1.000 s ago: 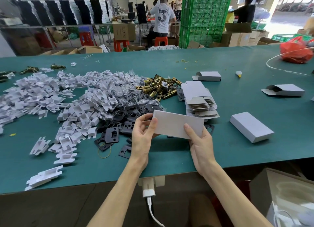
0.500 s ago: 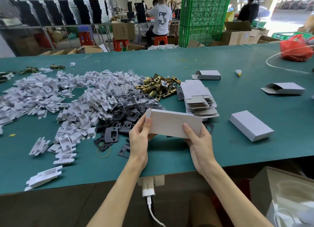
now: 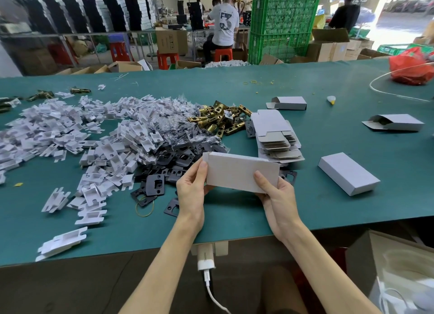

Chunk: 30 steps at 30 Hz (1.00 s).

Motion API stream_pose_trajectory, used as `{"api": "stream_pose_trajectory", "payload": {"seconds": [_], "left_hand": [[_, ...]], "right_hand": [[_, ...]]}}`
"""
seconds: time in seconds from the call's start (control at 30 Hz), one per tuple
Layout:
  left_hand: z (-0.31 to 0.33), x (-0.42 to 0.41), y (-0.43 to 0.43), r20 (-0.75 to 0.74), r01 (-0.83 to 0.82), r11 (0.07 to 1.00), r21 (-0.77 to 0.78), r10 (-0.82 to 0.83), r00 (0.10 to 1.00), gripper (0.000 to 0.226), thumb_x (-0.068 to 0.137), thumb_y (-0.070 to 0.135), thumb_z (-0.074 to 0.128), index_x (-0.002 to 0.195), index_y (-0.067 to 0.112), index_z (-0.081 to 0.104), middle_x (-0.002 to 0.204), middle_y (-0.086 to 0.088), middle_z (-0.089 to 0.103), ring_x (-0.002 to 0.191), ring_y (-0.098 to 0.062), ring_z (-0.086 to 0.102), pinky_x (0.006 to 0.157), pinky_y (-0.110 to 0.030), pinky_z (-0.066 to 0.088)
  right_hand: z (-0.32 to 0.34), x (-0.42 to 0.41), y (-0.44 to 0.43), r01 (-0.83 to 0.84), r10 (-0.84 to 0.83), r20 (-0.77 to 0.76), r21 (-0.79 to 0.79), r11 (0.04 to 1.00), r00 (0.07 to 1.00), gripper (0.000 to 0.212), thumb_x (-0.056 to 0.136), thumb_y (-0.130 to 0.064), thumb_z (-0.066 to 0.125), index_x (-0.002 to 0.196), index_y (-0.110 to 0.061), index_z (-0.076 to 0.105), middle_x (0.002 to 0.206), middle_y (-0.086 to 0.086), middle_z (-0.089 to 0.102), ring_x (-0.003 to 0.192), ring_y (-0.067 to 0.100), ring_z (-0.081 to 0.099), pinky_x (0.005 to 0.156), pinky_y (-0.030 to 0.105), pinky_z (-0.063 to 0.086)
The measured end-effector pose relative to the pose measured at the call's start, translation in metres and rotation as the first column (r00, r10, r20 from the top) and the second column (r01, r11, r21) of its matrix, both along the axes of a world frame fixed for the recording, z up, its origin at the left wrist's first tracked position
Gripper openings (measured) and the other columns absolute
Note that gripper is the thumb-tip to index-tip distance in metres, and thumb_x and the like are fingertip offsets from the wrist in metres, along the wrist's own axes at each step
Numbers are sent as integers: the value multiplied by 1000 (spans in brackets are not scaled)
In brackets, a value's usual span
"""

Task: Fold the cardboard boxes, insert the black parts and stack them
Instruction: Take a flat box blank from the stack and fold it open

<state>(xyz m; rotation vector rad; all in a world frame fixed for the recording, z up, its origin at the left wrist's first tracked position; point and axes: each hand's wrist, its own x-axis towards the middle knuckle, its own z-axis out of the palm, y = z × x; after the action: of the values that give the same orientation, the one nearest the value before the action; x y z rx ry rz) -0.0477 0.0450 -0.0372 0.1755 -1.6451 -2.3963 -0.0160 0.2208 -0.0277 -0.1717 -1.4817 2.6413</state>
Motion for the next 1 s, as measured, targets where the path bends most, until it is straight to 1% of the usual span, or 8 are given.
{"api": "stream_pose_trajectory", "payload": {"seconds": [0.2, 0.4, 0.47, 0.57, 0.63, 0.77, 0.9, 1.0], "left_hand": [[0, 0, 0, 12, -12, 1000, 1, 12, 1000, 18, 103, 24, 63, 114, 22, 77, 109, -1, 78, 100, -15, 69, 85, -44, 61], [0, 0, 0, -12, 13, 999, -48, -14, 1000, 26, 107, 34, 57, 111, 24, 81, 105, 2, 79, 95, -10, 70, 79, -30, 61], [1, 1, 1, -28, 41, 995, -92, -44, 999, 31, 109, 38, 51, 115, 27, 79, 107, 2, 79, 99, -11, 71, 80, -29, 60], [-1, 0, 2, -60, 32, 988, -149, -42, 997, 25, 109, 28, 53, 128, 29, 69, 122, 6, 75, 115, -14, 69, 99, -37, 57], [-2, -1, 2, -67, 14, 983, -182, -27, 997, 27, 109, 23, 51, 132, 26, 66, 125, 6, 74, 119, -15, 67, 105, -39, 55], [-4, -1, 2, -43, 8, 986, -166, -16, 999, 34, 111, 16, 47, 140, 15, 63, 127, 2, 72, 121, -18, 65, 105, -40, 55], [-1, 1, 2, -45, 74, 985, -156, -82, 996, 34, 110, 15, 47, 139, 17, 64, 127, 1, 73, 121, -19, 66, 104, -39, 55], [1, 2, 4, -64, 99, 977, -191, -113, 992, 35, 108, 14, 53, 141, 21, 63, 131, 11, 72, 125, -12, 65, 106, -31, 53]], "right_hand": [[-1, -1, 1, -25, 24, -33, -12, 1000, 999, 34, 81, -21, 74, 111, -5, 70, 107, 10, 77, 96, 17, 72, 78, 23, 57], [-1, 0, -1, -8, 8, -30, 7, 1000, 1000, 41, 79, -24, 76, 114, -4, 69, 108, 12, 76, 99, 20, 72, 81, 26, 59], [-1, 0, -1, 3, -2, -25, 9, 1000, 1000, 40, 79, -25, 77, 112, -4, 70, 108, 12, 76, 99, 20, 72, 81, 26, 59], [-1, 0, -1, 2, -2, -18, -1, 1000, 1000, 36, 78, -24, 79, 107, -5, 72, 106, 12, 77, 96, 20, 73, 77, 25, 59], [-2, 0, -1, -9, 9, -17, -4, 1000, 1000, 34, 78, -23, 79, 106, -5, 73, 106, 12, 77, 95, 20, 73, 75, 24, 59], [-3, -1, -1, -9, 9, -12, 16, 1000, 1000, 35, 80, -24, 79, 108, -5, 72, 107, 13, 76, 97, 20, 72, 78, 25, 59], [-2, -1, -1, 2, -2, -11, 28, 1000, 1000, 35, 79, -26, 79, 105, -5, 72, 104, 11, 76, 95, 19, 72, 77, 25, 59], [-2, 0, -2, -4, 5, -22, 41, 999, 1000, 30, 80, -25, 79, 102, -4, 74, 102, 12, 77, 92, 19, 73, 73, 25, 59]]}}
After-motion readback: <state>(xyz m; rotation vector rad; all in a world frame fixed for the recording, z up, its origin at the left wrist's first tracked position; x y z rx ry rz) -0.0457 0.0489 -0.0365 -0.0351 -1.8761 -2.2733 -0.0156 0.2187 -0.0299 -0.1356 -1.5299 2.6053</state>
